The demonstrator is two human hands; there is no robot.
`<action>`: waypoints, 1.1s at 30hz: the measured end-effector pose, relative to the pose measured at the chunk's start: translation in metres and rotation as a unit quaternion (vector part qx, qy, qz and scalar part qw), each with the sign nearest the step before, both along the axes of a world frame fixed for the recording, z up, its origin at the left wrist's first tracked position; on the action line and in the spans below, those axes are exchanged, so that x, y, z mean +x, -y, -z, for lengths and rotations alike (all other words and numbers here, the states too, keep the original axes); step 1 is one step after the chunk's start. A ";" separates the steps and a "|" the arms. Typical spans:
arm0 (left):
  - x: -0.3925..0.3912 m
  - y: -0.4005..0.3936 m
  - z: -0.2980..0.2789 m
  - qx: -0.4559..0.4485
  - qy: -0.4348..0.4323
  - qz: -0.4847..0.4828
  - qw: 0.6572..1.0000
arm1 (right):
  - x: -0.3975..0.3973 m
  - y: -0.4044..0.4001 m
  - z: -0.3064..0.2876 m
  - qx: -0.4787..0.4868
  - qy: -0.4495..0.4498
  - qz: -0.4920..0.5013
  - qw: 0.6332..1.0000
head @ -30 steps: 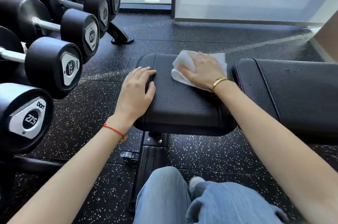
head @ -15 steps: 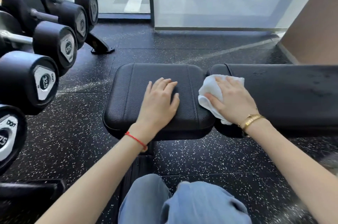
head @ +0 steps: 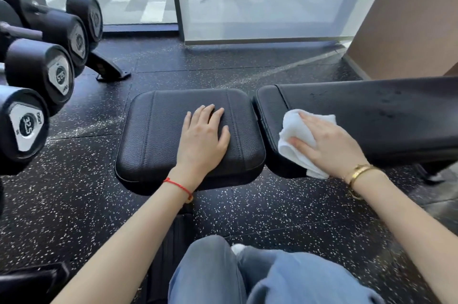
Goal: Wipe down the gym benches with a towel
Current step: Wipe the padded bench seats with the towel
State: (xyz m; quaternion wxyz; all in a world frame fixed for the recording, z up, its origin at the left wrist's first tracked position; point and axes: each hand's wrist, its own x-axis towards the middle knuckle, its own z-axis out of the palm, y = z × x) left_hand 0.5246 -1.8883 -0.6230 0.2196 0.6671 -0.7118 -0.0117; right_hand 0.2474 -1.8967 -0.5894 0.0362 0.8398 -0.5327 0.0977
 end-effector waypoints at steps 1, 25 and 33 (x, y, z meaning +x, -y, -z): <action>-0.001 0.000 0.000 0.001 0.001 0.000 1.000 | -0.002 0.010 0.001 0.009 -0.011 0.015 1.000; -0.086 0.017 0.000 0.007 0.033 -0.141 0.989 | -0.007 0.135 0.004 0.067 0.010 -0.077 0.995; -0.084 0.014 0.000 -0.002 0.024 -0.143 0.989 | -0.094 0.092 0.019 0.066 0.032 -0.193 0.978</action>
